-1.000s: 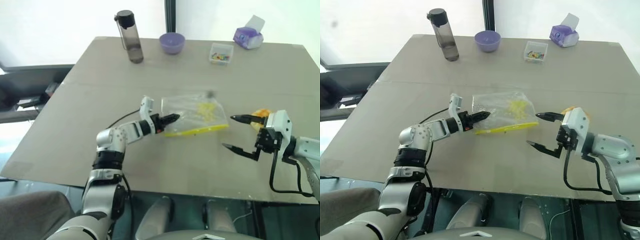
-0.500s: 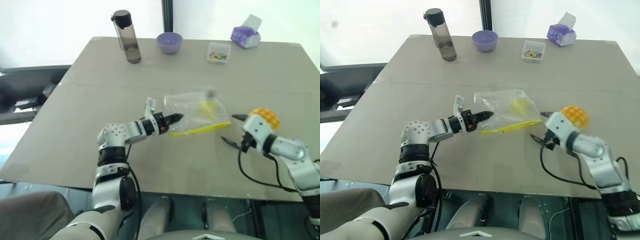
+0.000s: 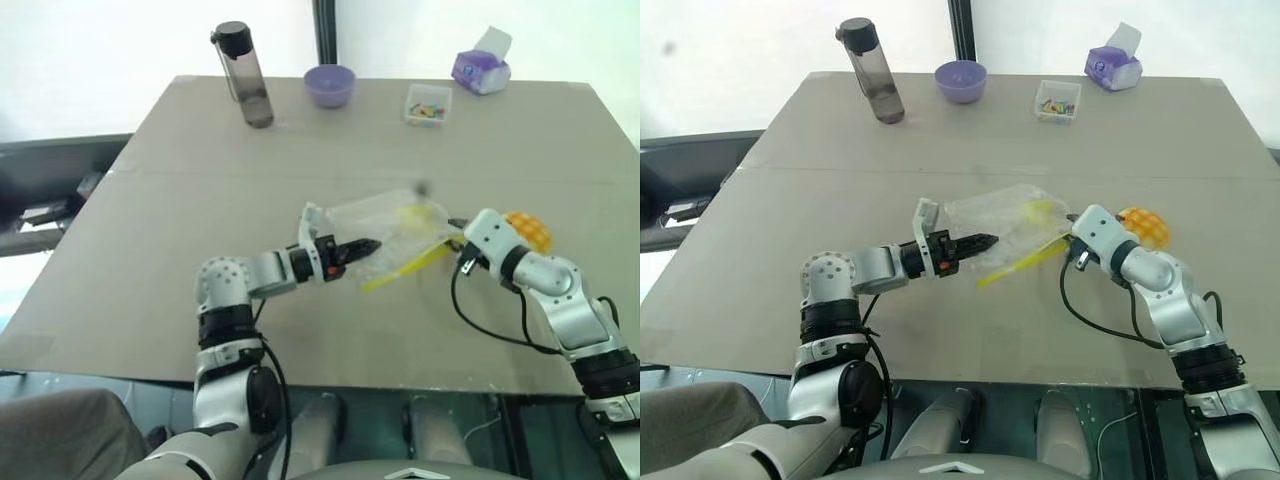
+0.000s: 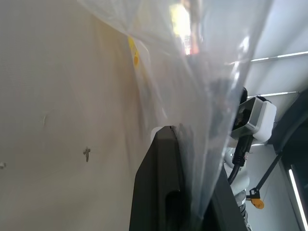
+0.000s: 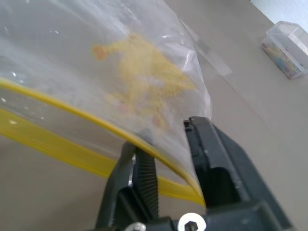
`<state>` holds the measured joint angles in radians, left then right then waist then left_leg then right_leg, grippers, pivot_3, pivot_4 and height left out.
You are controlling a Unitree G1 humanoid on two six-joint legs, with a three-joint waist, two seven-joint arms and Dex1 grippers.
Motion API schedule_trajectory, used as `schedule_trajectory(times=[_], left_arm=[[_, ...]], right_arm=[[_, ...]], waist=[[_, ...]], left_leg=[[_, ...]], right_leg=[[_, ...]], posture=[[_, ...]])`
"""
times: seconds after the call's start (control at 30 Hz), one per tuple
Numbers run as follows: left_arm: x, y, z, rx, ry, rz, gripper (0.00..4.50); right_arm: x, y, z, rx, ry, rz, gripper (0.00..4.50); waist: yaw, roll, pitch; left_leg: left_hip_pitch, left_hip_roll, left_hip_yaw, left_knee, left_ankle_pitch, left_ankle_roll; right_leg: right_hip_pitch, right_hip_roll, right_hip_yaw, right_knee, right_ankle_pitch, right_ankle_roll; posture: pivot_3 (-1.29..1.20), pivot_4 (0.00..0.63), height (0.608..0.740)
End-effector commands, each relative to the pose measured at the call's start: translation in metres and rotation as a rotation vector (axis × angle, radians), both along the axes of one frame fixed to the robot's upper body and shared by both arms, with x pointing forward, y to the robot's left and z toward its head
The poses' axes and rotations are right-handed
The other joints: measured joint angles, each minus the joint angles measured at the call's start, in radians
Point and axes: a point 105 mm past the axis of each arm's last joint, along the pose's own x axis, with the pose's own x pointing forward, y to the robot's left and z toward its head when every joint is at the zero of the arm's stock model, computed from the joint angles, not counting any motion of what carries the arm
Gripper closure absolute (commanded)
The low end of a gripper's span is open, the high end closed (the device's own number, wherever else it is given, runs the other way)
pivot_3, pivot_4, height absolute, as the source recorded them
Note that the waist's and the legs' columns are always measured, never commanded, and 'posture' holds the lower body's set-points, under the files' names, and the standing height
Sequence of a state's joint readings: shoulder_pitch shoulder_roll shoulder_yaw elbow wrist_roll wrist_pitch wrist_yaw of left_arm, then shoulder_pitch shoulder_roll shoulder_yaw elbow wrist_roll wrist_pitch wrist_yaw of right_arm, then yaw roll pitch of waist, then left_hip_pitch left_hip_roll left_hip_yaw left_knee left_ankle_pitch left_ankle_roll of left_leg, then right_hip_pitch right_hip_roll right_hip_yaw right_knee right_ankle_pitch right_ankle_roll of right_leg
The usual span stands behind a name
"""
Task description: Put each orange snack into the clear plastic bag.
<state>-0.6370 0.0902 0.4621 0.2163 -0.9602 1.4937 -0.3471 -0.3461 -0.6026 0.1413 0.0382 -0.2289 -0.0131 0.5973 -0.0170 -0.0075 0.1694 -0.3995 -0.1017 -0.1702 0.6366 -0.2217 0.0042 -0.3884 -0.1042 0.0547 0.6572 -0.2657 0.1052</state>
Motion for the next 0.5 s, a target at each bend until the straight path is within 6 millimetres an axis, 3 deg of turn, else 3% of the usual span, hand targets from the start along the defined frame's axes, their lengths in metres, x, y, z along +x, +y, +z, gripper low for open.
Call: schedule_trajectory(times=[0.03, 0.17, 0.27, 0.37, 0.5], left_arm=[[-0.003, 0.007, 0.010, 0.006, -0.083, 0.005, 4.50], [0.006, 0.013, 0.009, 0.064, -0.151, 0.081, 4.50], [0.012, 0.018, 0.011, 0.070, -0.190, 0.118, 3.80], [0.015, 0.018, 0.015, 0.082, -0.224, 0.130, 2.46], [-0.001, 0.015, 0.027, 0.200, -0.401, 0.023, 2.46]], right_arm=[[0.003, 0.007, 0.022, 0.035, -0.072, 0.018, 4.47], [0.006, 0.008, 0.027, 0.045, -0.073, 0.012, 4.47], [0.010, 0.009, 0.033, 0.058, -0.079, -0.005, 4.50], [0.015, 0.005, 0.035, 0.026, -0.106, -0.047, 4.50], [0.027, 0.006, 0.045, -0.027, -0.184, -0.123, 4.50]], waist=[[0.000, 0.000, 0.000], [0.002, 0.000, 0.000], [0.003, 0.000, 0.000], [0.003, 0.000, 0.000], [-0.002, 0.000, 0.000]], left_leg=[[0.000, 0.000, 0.000, 0.000, 0.000, 0.000], [0.000, 0.000, 0.001, 0.000, 0.000, 0.000], [0.000, 0.000, 0.001, 0.000, 0.000, 0.000], [-0.001, 0.000, 0.001, 0.000, 0.000, 0.000], [-0.002, 0.000, 0.002, 0.000, 0.000, 0.000]], right_leg=[[0.000, 0.000, 0.000, 0.000, 0.000, 0.000], [-0.001, 0.000, 0.001, 0.001, 0.000, 0.000], [-0.001, 0.000, 0.001, 0.000, 0.000, 0.000], [-0.002, 0.000, 0.001, 0.001, 0.000, 0.000], [-0.005, 0.000, 0.003, 0.002, 0.000, 0.000]], posture=[[0.00, 0.150, 0.739], [0.00, 0.150, 0.739], [0.00, 0.150, 0.739], [0.00, 0.150, 0.739], [0.00, 0.150, 0.739]])
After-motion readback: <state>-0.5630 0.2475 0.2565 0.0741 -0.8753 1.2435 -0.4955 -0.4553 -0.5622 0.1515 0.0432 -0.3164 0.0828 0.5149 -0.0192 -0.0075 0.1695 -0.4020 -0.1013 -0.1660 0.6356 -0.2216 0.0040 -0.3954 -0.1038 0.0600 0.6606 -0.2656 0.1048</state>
